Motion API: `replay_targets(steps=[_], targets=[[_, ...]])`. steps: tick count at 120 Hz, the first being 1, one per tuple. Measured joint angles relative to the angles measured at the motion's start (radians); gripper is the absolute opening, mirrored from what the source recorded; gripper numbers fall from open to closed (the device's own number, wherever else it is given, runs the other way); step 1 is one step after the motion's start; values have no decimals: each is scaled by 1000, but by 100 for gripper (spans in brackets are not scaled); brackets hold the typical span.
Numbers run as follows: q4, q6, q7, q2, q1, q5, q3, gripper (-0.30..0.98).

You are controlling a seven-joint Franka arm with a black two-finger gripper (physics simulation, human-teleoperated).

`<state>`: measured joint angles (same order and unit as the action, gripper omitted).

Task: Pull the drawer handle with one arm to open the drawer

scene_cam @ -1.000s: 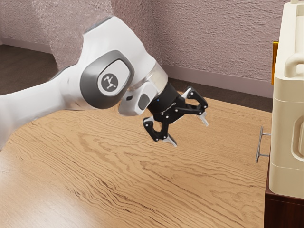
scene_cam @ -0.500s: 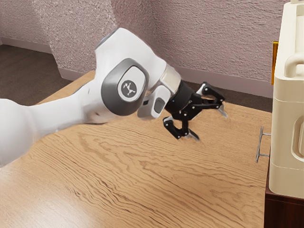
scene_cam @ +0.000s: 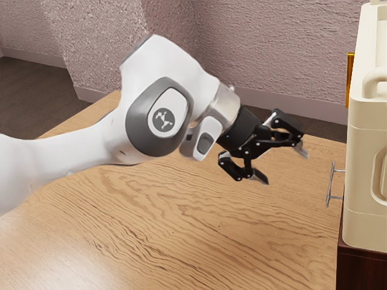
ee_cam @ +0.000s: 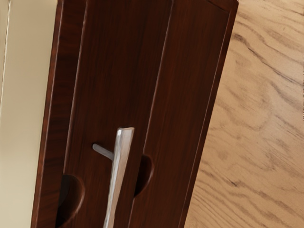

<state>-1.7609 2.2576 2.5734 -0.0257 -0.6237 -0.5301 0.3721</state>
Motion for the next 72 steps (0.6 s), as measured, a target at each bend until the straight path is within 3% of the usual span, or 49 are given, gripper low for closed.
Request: replay_targets(steps=[72], targets=[[16,74,60,-101,-18,34,-4,69]])
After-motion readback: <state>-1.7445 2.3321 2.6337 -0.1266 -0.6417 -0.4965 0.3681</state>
